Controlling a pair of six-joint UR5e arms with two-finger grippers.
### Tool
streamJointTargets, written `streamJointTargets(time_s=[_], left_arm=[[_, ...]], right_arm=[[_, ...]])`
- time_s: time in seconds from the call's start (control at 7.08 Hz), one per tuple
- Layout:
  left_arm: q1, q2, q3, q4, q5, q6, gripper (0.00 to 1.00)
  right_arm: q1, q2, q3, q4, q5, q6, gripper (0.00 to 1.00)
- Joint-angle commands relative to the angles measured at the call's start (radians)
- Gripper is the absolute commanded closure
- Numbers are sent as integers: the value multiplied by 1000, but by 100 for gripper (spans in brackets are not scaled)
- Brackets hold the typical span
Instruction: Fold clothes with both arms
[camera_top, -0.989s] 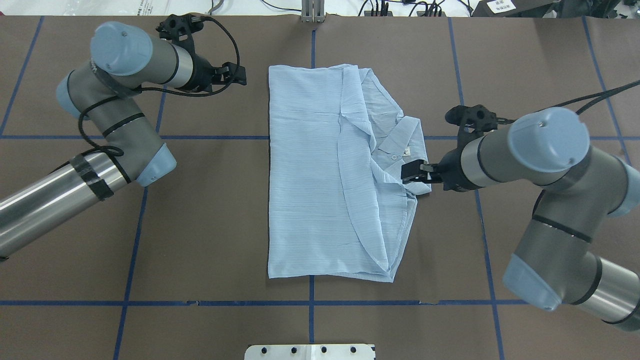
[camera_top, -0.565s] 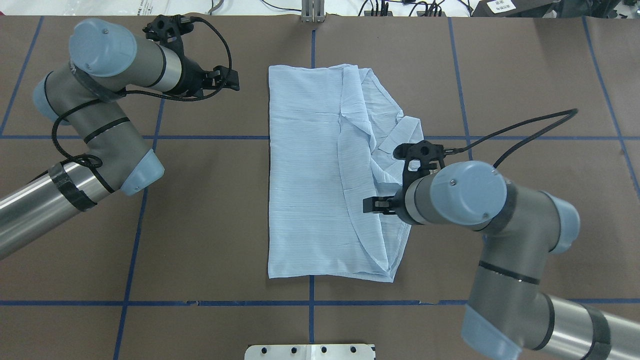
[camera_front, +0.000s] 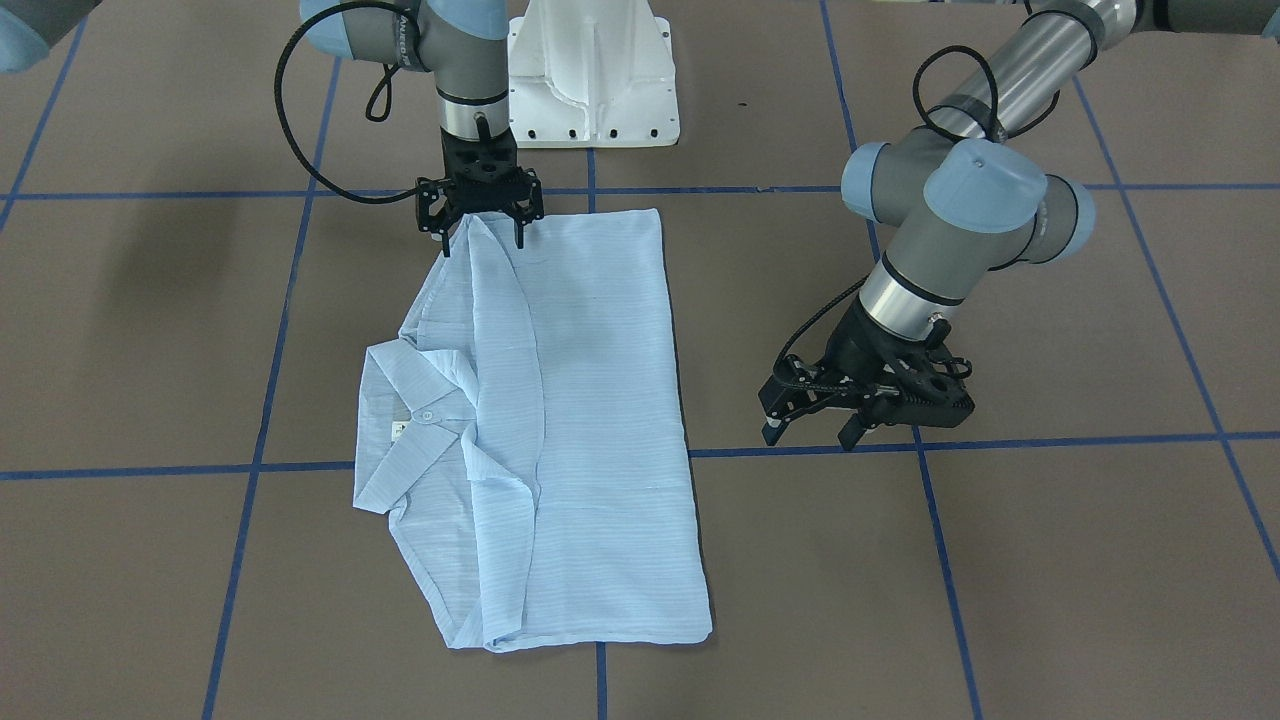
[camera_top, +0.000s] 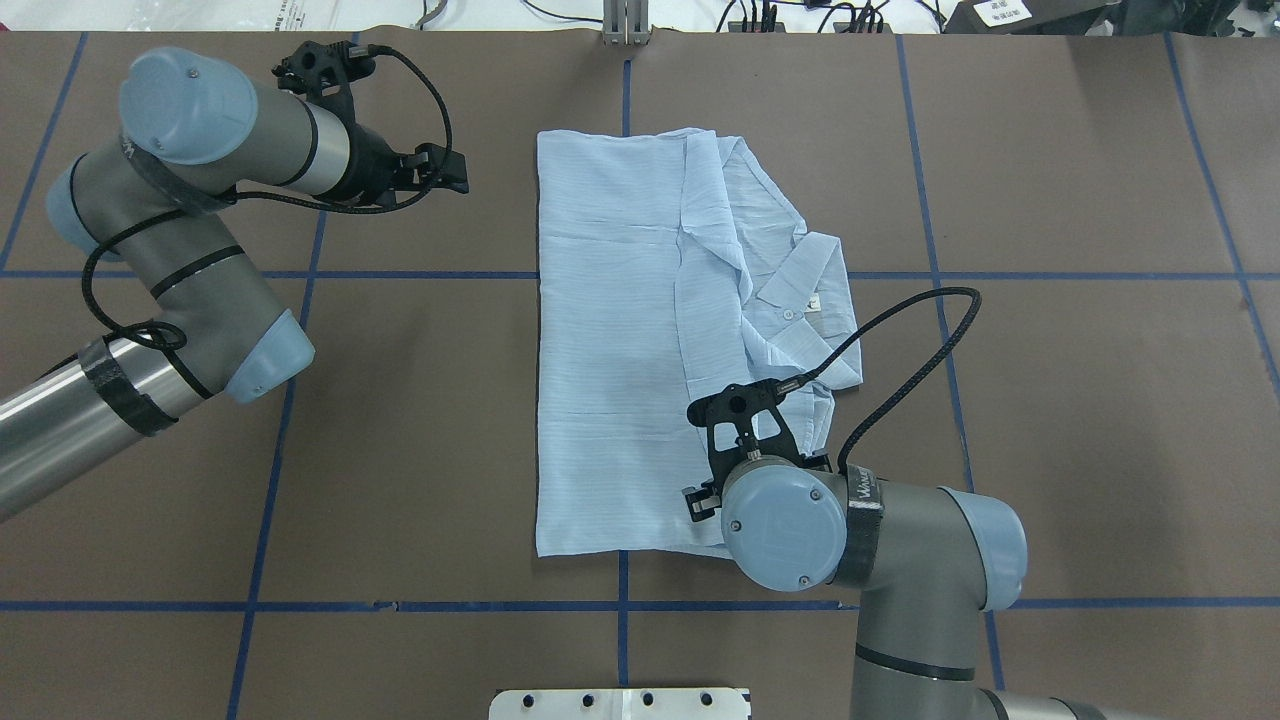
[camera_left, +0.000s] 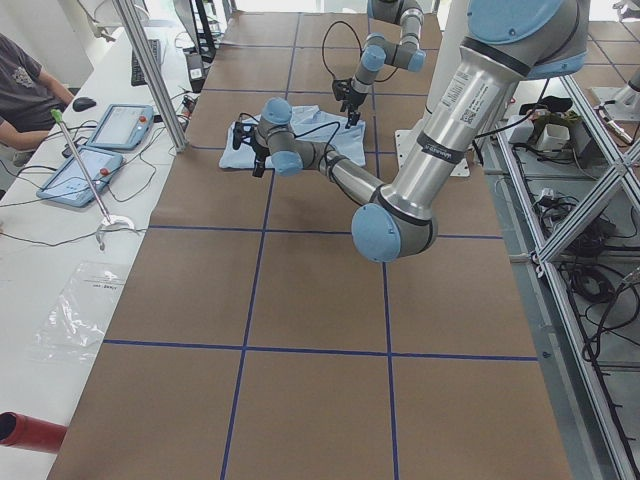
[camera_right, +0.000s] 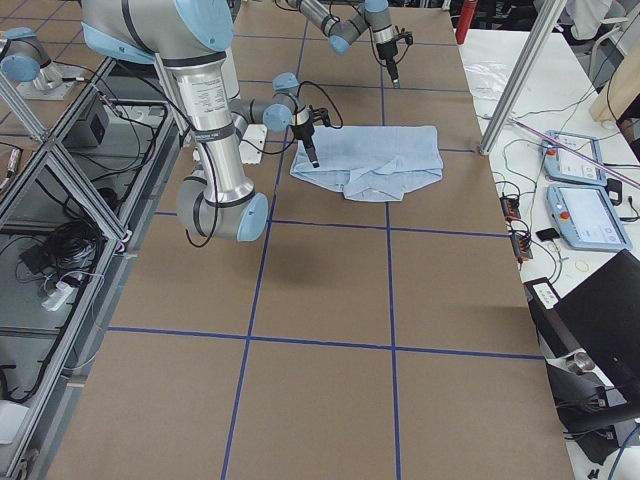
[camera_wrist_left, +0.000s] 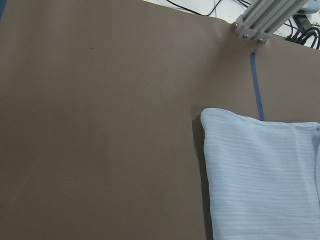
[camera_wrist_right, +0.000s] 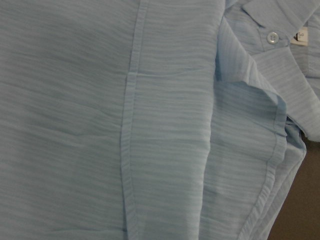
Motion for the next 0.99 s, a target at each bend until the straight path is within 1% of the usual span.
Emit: streamJointTargets(time_s=[0.0,0.85], left_arm=[[3,0,1,-2,1,0,0],[4,0,1,-8,1,-2,0]], right_arm=[[-5,-3,-8,0,3,-40,0],[-14,-14,-17,-11,13,-94,0]])
